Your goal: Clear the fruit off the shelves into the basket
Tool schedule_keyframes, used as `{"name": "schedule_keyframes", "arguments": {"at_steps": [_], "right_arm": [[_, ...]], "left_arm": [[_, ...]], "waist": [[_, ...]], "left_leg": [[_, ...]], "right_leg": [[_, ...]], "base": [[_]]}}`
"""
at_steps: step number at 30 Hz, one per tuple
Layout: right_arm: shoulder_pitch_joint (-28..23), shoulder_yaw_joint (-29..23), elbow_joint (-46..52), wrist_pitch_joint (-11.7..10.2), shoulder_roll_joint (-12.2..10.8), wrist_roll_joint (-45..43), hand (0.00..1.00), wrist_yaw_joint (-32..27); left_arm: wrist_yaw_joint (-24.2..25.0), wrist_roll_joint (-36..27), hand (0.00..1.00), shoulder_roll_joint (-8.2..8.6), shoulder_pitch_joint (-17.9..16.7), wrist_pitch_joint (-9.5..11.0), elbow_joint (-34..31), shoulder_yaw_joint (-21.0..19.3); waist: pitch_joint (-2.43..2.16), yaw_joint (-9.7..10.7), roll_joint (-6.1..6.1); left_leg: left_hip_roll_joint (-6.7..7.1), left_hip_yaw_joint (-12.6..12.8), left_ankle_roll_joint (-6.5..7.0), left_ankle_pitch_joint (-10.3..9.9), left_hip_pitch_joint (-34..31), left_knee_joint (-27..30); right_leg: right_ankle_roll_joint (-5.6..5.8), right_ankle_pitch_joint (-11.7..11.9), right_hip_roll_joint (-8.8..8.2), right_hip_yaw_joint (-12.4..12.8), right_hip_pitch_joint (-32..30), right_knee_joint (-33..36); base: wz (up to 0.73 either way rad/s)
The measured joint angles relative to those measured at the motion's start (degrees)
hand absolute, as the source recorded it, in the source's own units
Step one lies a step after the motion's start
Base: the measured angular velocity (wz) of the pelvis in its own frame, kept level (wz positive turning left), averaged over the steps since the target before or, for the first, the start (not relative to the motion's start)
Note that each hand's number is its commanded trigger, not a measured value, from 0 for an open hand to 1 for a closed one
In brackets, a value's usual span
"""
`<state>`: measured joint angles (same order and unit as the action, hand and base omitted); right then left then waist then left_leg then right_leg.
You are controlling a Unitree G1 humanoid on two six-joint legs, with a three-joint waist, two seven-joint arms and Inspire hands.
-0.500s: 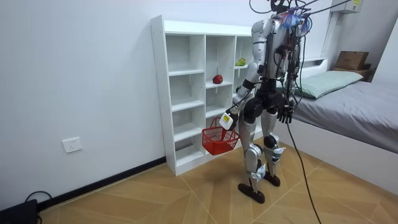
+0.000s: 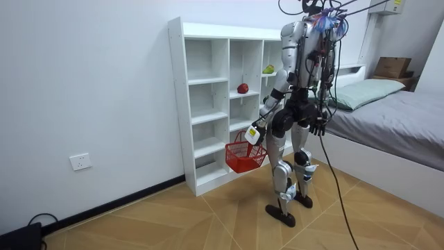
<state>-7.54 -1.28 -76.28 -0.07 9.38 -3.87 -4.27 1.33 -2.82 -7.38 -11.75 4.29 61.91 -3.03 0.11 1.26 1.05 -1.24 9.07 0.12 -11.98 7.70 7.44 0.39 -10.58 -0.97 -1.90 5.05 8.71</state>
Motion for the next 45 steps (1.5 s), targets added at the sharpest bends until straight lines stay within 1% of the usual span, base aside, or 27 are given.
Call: {"name": "schedule_keyframes", "arguments": {"at_steps": [2, 4, 8, 10, 13, 16, 18, 20, 22, 23, 24, 25, 26, 27, 28, 29, 30, 31, 33, 37, 38, 39, 43, 45], "right_arm": [[0.1, 0.0, 0.7, -0.8, 0.0, 1.8, 0.00, -0.9], [0.6, 0.0, 1.0, -2.4, 0.0, 4.5, 0.00, -1.6], [0.8, 0.0, 2.5, -4.3, -0.3, 9.3, 0.00, -2.0], [0.9, 0.0, 3.1, -5.8, -0.4, 11.6, 0.00, -2.0], [1.1, -0.2, 3.3, -7.4, -0.6, 12.5, 0.00, -1.8], [1.3, -0.9, 3.7, -8.7, -0.5, 12.4, 0.00, -1.9], [1.2, -2.4, 4.9, -8.9, -0.5, 12.5, 0.00, -2.0], [0.9, -2.9, 6.6, -9.9, -0.5, 12.4, 0.00, -3.0], [-0.6, -3.4, 11.2, -11.1, -0.6, 12.0, 0.00, -4.2], [-0.9, -3.5, 12.6, -11.3, -0.6, 11.2, 0.00, -4.6], [-1.2, -3.6, 15.0, -11.9, -0.7, 9.8, 0.00, -5.4], [-1.8, -3.6, 17.4, -12.7, -0.9, 9.3, 0.00, -6.3], [-2.3, -3.5, 18.9, -12.8, -0.9, 8.9, 0.00, -6.9], [-3.8, -3.3, 23.2, -13.0, -1.2, 8.0, 0.00, -8.2], [-5.3, -3.2, 27.6, -13.2, -1.6, 7.5, 0.00, -9.2], [-5.8, -3.1, 29.5, -13.3, -1.9, 6.8, 0.00, -9.7], [-7.2, -2.9, 33.5, -13.3, -2.4, 5.3, 0.00, -11.0], [-8.7, -2.1, 38.4, -13.3, -2.5, 4.1, 0.00, -12.4], [-10.0, -1.0, 44.6, -13.4, -2.5, 2.2, 0.00, -14.4], [-11.0, 1.0, 55.6, -14.3, -2.4, 1.3, 0.00, -17.9], [-11.3, 1.3, 57.2, -14.4, -2.4, 1.2, 0.00, -18.4], [-11.6, 1.9, 59.6, -15.1, -2.3, 1.2, 0.00, -19.6], [-11.8, 2.9, 62.3, -17.3, -2.3, 1.2, 0.00, -24.0], [-11.8, 3.1, 62.9, -17.4, -2.3, 1.1, 0.00, -25.7]], "left_arm": [[-0.3, 0.0, 1.00, 0.00, 0.0, 0.1, 0.0, 0.0], [-0.8, 0.1, 1.00, -0.02, -0.2, 0.7, 0.0, 0.1], [-0.9, 0.1, 1.00, -0.19, -0.3, 1.2, 0.0, 0.5], [-0.9, 0.1, 1.00, -0.28, -0.3, 1.8, 0.0, 1.0], [-0.6, 0.1, 1.00, -0.28, -0.3, 3.0, 0.1, 1.0], [-0.1, 0.1, 1.00, -0.29, -0.5, 3.7, 0.6, 0.9], [0.3, 0.0, 1.00, -0.28, -0.6, 4.3, 0.6, 1.0], [0.3, 0.0, 1.00, -0.33, -0.7, 4.8, 0.7, 0.9], [0.3, 0.0, 1.00, -0.32, -0.6, 5.1, 0.8, 0.9], [0.3, 0.0, 1.00, -0.32, -0.6, 5.1, 0.8, 0.9], [0.3, 0.0, 1.00, -0.31, -0.5, 5.2, 0.8, 1.0], [0.4, 0.0, 1.00, -0.26, -0.4, 5.3, 0.6, 1.0], [0.4, 0.0, 1.00, -0.26, -0.4, 5.4, 0.4, 1.1], [0.3, -0.2, 1.00, -0.24, -0.4, 5.4, 0.1, 1.1], [0.3, -0.6, 1.00, -0.22, -0.3, 5.4, -0.1, 1.1], [0.2, -1.0, 1.00, -0.18, -0.2, 5.5, 0.0, 1.2], [-0.2, -1.2, 1.00, 0.01, 0.2, 5.6, 0.0, 1.4], [-0.6, -1.2, 1.00, 0.06, 0.7, 5.6, 0.0, 2.2], [-0.8, -1.2, 1.00, 0.04, 1.1, 5.7, 0.0, 2.6], [-0.8, -1.6, 1.00, 0.04, 1.0, 5.7, -1.7, 4.4], [-0.8, -1.7, 1.00, 0.04, 1.0, 5.7, -1.8, 4.5], [-0.8, -2.0, 1.00, 0.08, 1.0, 5.8, -1.8, 4.5], [-1.7, -2.1, 1.00, 0.07, 0.6, 6.1, -2.6, 5.5], [-1.9, -2.1, 1.00, 0.10, 0.6, 6.3, -3.1, 5.7]], "waist": [[0.03, 0.0, -0.04], [0.06, 0.0, -0.08], [0.12, 0.0, -0.17], [0.13, 0.0, -0.18], [0.10, 0.0, -0.08], [0.06, 0.0, 0.04], [0.06, 0.3, 0.11], [0.14, 0.4, 0.23], [0.19, 0.4, 0.27], [0.18, 0.4, 0.29], [0.15, 0.6, 0.28], [0.13, 0.3, 0.21], [0.12, 0.2, 0.20], [0.02, 0.1, 0.07], [0.01, 0.2, 0.01], [0.01, 0.3, -0.02], [-0.03, 0.4, -0.16], [0.03, 0.4, -0.31], [0.08, 0.5, -0.49], [-0.17, 0.5, -1.00], [-0.25, 0.5, -1.03], [-0.32, 0.4, -1.04], [-0.25, 0.4, -1.28], [-0.33, 0.4, -1.63]], "left_leg": [[-0.01, 0.0, 0.00, 0.0, -0.1, 0.0], [-0.01, 0.0, 0.00, 0.0, -0.2, 0.0], [-0.01, 0.1, -0.01, 0.0, -0.3, 0.0], [-0.01, 0.1, -0.01, 0.0, -0.5, 0.0], [0.00, 0.1, -0.02, 0.0, -0.4, 0.0], [0.00, 0.1, -0.02, 0.0, -0.4, 0.0], [0.03, 0.1, -0.02, 0.0, -0.4, 0.0], [0.03, 0.1, -0.02, 0.0, -0.5, 0.1], [0.03, 0.1, -0.02, 0.0, -0.6, 0.3], [0.03, 0.1, -0.02, 0.0, -0.7, 0.3], [0.02, 0.2, -0.01, 0.0, -1.0, 0.4], [-0.02, 0.5, -0.01, 0.0, -1.1, 0.4], [-0.05, 0.6, -0.01, 0.0, -1.1, 0.3], [-0.10, 0.9, -0.01, 0.0, -1.1, 0.3], [-0.11, 1.1, -0.02, 0.0, -1.1, 0.3], [-0.11, 1.1, -0.02, 0.0, -1.1, 0.3], [-0.11, 1.2, -0.02, 0.0, -1.1, 0.3], [-0.11, 1.4, -0.02, 0.0, -1.1, 0.3], [-0.12, 2.0, -0.02, 0.0, -1.2, 0.2], [-0.16, 2.7, -0.02, 0.0, -1.8, 0.3], [-0.15, 2.7, -0.02, 0.0, -2.0, 0.3], [-0.15, 2.8, -0.02, 0.0, -2.2, 0.3], [-0.13, 2.8, -0.01, 0.0, -2.2, 0.3], [-0.15, 2.8, -0.01, 0.0, -2.3, 0.3]], "right_leg": [[0.00, 0.0, 0.00, 0.0, 0.0, 0.0], [0.00, 0.0, 0.01, 0.0, 0.0, -0.1], [0.00, 0.0, 0.01, -0.2, 0.0, 0.0], [-0.01, 0.0, -0.03, -0.4, -0.1, 0.0], [-0.01, 0.0, -0.09, -0.7, -0.1, 0.0], [-0.01, 0.0, -0.12, -0.8, 0.0, 0.0], [-0.01, 0.0, -0.19, -1.1, 0.0, -0.1], [-0.01, 0.0, -0.22, -1.2, 0.0, -0.1], [-0.01, 0.0, -0.22, -1.1, -0.1, -0.1], [-0.01, 0.0, -0.22, -1.1, -0.3, -0.1], [-0.01, 0.0, -0.21, -1.0, -0.7, -0.1], [-0.02, 0.1, -0.12, -0.6, -1.1, 0.1], [-0.02, 0.1, -0.08, -0.4, -1.2, 0.1], [-0.03, 0.1, -0.01, -0.1, -1.3, 0.1], [-0.03, 0.1, 0.05, 0.1, -1.3, 0.1], [-0.02, 0.1, 0.05, 0.1, -1.2, 0.1], [-0.01, 0.2, 0.04, 0.2, -1.2, 0.1], [0.01, 0.2, 0.03, 0.3, -1.2, 0.1], [0.01, 0.3, 0.03, 0.5, -1.3, 0.1], [0.06, 0.3, 0.19, 1.6, -2.3, 0.4], [0.07, 0.4, 0.19, 1.6, -2.5, 0.4], [0.06, 0.4, 0.19, 1.6, -3.0, 0.5], [0.07, 0.4, 0.16, 1.6, -3.1, 0.9], [0.07, 0.4, 0.17, 1.5, -3.1, 1.0]], "base": [[0.00], [0.00], [0.00], [0.04], [0.03], [0.00], [0.04], [0.02], [0.00], [0.00], [-0.07], [-0.10], [-0.13], [-0.11], [-0.08], [-0.05], [-0.03], [-0.04], [-0.06], [-0.10], [-0.04], [-0.04], [-0.01], [0.00]]}}
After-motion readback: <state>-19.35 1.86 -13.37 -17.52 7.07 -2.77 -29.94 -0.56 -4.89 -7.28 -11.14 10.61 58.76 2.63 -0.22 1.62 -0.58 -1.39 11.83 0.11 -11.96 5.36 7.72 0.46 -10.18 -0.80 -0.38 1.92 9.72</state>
